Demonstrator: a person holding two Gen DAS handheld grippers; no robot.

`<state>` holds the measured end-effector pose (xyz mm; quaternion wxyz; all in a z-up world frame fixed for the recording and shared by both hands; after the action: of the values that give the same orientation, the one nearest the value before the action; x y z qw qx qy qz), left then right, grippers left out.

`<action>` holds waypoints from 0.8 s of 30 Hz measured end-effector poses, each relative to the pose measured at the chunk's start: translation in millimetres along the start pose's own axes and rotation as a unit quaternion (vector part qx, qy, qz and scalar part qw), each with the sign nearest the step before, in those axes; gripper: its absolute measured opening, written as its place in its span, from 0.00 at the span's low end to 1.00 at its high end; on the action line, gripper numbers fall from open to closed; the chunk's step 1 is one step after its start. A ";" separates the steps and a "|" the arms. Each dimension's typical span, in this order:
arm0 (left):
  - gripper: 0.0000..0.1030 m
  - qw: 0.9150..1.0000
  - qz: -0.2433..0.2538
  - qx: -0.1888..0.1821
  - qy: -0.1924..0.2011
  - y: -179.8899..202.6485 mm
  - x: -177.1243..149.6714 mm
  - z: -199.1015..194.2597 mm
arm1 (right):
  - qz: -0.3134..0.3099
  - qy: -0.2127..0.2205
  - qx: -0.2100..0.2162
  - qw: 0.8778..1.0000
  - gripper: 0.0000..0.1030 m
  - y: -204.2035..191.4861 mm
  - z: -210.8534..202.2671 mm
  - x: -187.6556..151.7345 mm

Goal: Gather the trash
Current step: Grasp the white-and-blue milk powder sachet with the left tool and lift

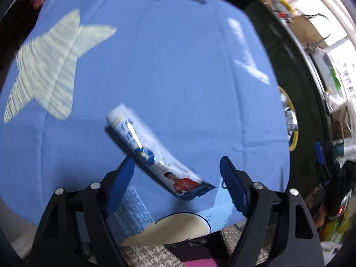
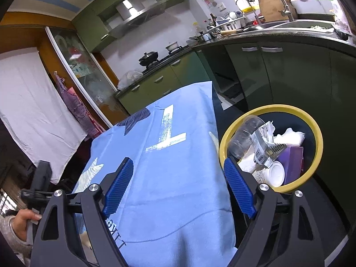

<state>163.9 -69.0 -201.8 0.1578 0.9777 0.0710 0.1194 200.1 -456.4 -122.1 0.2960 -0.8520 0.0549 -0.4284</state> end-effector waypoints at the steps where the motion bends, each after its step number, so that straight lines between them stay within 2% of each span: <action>1: 0.63 1.000 -0.008 0.002 -0.008 -1.7 -1.7 3.8 | 0.001 0.002 0.002 1.000 0.80 0.8 -1.1 0.0; 3: 0.61 1.000 -0.013 0.006 -0.010 -3.6 -1.7 6.7 | 0.003 0.003 0.005 1.000 0.81 2.0 -2.0 -0.5; 9: 0.34 1.000 -0.020 0.018 -0.013 -11.1 7.2 7.3 | 0.003 -0.001 0.010 1.000 0.81 2.8 0.8 -2.1; 11: 0.27 1.000 -0.017 0.012 -0.015 -11.7 9.2 6.6 | 0.004 0.000 0.010 1.000 0.81 3.2 0.1 -1.7; 12: 0.20 1.000 -0.013 0.011 -0.017 -11.6 9.5 6.1 | 0.004 0.000 0.009 1.000 0.81 3.1 0.0 -1.6; 13: 0.16 1.000 -0.010 0.009 -0.018 -11.4 9.6 5.6 | 0.004 0.001 0.009 1.000 0.81 3.0 -0.4 -1.5; 20: 0.15 0.999 0.053 -0.006 0.005 15.0 15.1 -15.2 | 0.003 0.013 -0.006 1.000 0.81 5.8 -8.5 3.7; 24: 0.15 0.992 0.117 -0.018 0.032 60.3 23.1 -37.2 | 0.003 0.030 -0.058 0.998 0.81 22.6 -20.6 9.4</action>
<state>182.7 -110.7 -143.1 0.1582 0.9718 -0.0410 0.1699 193.9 -487.5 -118.6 0.2460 -0.8540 0.0913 -0.4493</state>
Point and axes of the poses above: each gripper's, at about its wrist camera, not at the fingertips, and z roughly the way its jaws point, y to its right, x to its top, the point moved 8 cm from there along z, roughly the way its jaws point, and after that the axes turned 2 degrees about z, right-handed, at the moved point
